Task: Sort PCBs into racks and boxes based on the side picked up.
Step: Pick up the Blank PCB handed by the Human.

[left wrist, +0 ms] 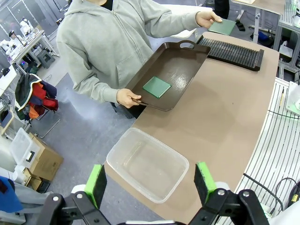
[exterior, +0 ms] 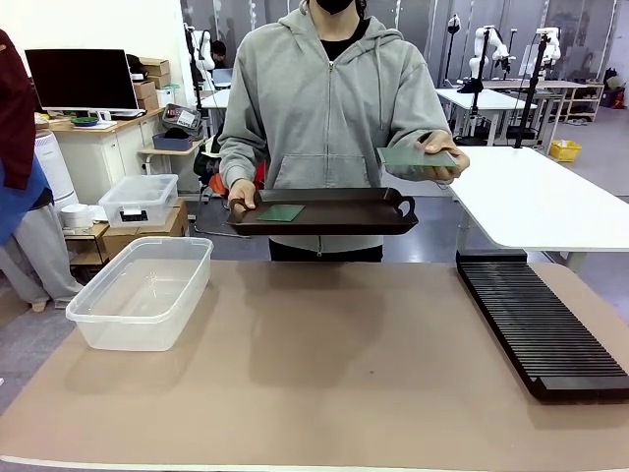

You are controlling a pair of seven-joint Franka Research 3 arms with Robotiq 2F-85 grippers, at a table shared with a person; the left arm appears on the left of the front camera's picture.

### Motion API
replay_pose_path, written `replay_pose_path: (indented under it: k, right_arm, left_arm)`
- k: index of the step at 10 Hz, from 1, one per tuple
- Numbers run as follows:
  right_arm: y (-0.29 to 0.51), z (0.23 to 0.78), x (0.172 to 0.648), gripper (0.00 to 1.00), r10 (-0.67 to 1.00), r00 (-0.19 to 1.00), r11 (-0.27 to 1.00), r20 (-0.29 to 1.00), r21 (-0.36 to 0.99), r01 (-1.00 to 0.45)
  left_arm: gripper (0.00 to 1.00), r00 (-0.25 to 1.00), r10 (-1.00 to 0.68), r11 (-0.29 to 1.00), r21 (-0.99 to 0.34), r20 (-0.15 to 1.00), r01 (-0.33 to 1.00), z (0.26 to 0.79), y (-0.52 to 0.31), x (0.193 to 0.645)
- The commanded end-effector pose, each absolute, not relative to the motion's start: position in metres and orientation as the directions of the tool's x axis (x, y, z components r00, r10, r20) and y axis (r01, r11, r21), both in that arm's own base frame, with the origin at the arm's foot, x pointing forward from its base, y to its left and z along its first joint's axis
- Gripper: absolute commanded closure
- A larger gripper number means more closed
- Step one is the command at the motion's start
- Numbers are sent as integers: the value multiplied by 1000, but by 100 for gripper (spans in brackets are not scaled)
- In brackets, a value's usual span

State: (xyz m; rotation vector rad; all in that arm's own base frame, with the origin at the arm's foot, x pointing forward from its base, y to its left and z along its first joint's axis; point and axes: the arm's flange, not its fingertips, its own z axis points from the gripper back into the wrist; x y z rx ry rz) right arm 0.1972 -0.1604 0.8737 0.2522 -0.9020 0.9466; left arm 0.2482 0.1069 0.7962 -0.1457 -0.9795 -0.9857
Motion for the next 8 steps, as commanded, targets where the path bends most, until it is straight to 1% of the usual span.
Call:
replay_pose_path:
  k: [1,3,5,7,8]
  right_arm:
    - [-164,873,207,0,536,288,586,793,-103,-804]
    - [-164,867,224,0,447,378,610,811,32,-792]
    - [-160,855,238,0,383,458,605,802,157,-781]
    - [-150,838,250,0,280,579,632,766,307,-712]
    - [-143,830,256,0,239,619,628,748,368,-686]
  left_arm:
    - [0,173,-636,572,309,752,760,795,107,248]
    - [0,173,-636,572,309,752,760,795,107,248]
    - [0,173,-636,572,309,752,760,795,107,248]
    - [0,173,-636,572,309,752,760,795,107,248]
    - [0,173,-636,572,309,752,760,795,107,248]
